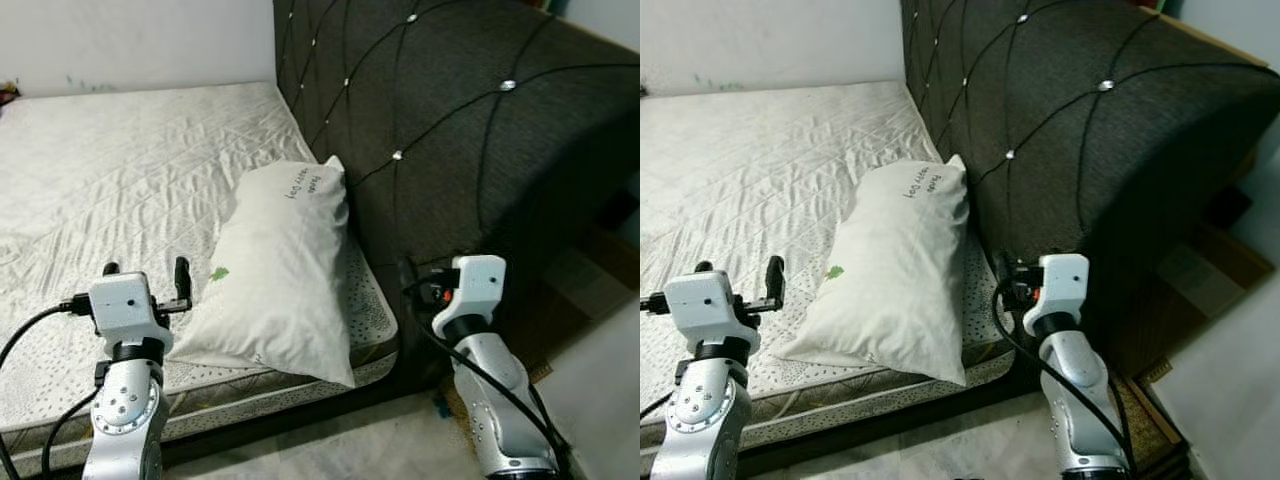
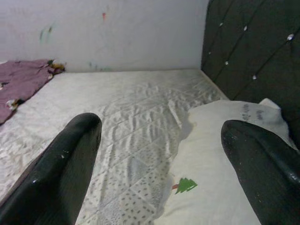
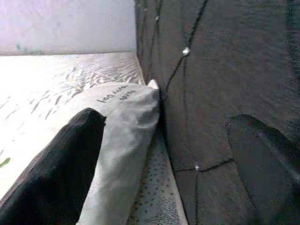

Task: Clean up the room

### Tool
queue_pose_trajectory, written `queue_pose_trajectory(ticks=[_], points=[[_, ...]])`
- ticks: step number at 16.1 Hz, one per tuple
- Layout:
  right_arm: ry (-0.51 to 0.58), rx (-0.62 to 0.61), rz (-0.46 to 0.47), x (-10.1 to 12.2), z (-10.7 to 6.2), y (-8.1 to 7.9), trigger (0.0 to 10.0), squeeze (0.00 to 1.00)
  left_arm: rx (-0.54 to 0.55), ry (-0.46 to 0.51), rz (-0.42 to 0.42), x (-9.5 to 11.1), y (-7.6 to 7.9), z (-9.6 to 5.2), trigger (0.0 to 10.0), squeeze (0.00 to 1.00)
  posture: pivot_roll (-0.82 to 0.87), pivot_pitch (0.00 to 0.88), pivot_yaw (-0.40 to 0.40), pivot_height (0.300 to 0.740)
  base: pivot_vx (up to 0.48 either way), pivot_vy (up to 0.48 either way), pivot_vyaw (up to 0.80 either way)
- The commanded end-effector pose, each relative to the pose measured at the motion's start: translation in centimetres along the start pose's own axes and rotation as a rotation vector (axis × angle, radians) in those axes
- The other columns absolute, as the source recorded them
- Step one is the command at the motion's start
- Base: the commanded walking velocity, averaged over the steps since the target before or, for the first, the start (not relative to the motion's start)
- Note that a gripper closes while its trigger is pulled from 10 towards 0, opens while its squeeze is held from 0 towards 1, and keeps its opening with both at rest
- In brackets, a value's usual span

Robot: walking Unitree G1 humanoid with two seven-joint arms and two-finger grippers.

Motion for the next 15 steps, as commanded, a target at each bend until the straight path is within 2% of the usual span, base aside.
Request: queue_pose_trajectory(ticks=[1,3,10,15], points=[[0.004,0.011,-0.015,0.34,0.11,-0.04,10.0,0.0,-0.011,0.015,0.002,0.53,0.45,0.2,10.0,0.0,-0.01,0.111,-0.029,0.74,0.0,0.0,0.4],[0.01,0.006,-0.032,0.53,0.15,-0.05,10.0,0.0,-0.023,0.006,-0.014,0.36,1.09,0.31,10.0,0.0,-0.02,0.112,-0.027,0.74,0.0,0.0,0.8],[0.01,-0.017,0.026,0.68,0.35,0.33,10.0,0.0,-0.03,-0.004,-0.032,0.37,1.02,0.43,10.0,0.0,-0.01,0.124,-0.028,0.74,0.0,0.0,0.0],[0.005,-0.017,0.028,0.67,0.28,0.35,10.0,0.0,-0.051,0.001,-0.037,0.52,1.37,0.27,10.0,0.0,-0.02,0.133,-0.03,0.74,0.308,0.0,0.0]])
Point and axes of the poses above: a point about 5 cm out from each wrist's last joint towards the gripper, its own z axis pointing out of the wrist towards the gripper, its own x axis along the axis of the wrist's last joint, y = z × x, the point moved 4 cm from there along z, pointing out of the wrist towards the gripper, and after that the axes turned 2 degrees about -z, right-handed, at the moved point
